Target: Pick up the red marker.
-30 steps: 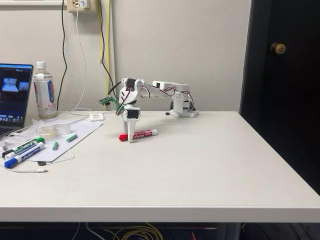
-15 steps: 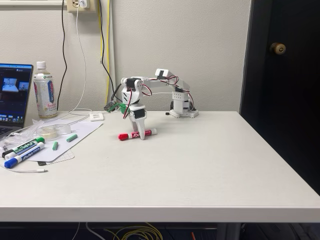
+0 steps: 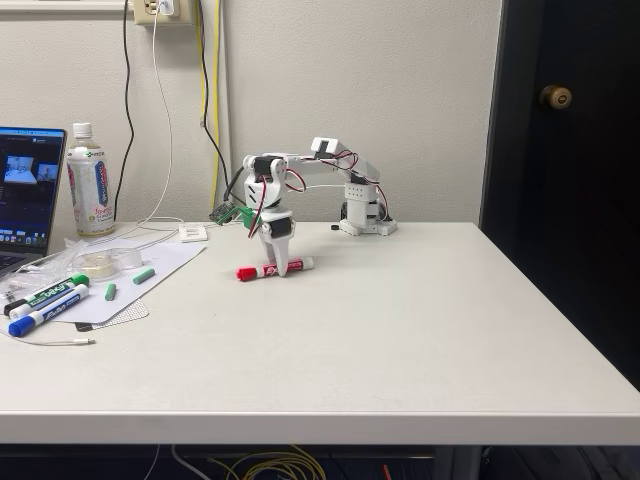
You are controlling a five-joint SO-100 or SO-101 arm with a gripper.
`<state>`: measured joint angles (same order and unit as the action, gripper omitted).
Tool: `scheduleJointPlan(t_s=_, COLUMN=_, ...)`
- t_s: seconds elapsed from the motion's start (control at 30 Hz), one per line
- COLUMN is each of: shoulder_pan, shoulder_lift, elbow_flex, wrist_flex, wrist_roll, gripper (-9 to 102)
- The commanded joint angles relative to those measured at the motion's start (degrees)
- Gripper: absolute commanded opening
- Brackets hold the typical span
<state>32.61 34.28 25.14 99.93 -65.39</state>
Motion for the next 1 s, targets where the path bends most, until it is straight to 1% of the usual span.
scheduleJointPlan(t_s=0.0, shoulder_pan=0.18, shoulder_lift=2.81, elbow_flex=-0.70, wrist_flex=0.09, wrist_roll=0.00, gripper=12)
scheduleJointPlan(t_s=0.17, shoulder_pan=0.09, shoulder_lift=2.72, elbow_flex=-0.70, wrist_flex=0.09, wrist_roll=0.00, gripper=7)
scheduleJointPlan(t_s=0.4, shoulder_pan=0.00, shoulder_lift=2.99, elbow_flex=-0.97, wrist_flex=0.09, wrist_roll=0.44, gripper=5)
scheduleJointPlan(t_s=0.63, shoulder_pan=-0.35, shoulder_lift=2.81, elbow_flex=-3.52, wrist_flex=0.09, wrist_roll=3.52, gripper=1)
scheduleJointPlan(t_s=0.97, shoulder_pan=-1.14, shoulder_lift=5.45, elbow_flex=-4.22, wrist_flex=0.18, wrist_roll=7.73, gripper=1)
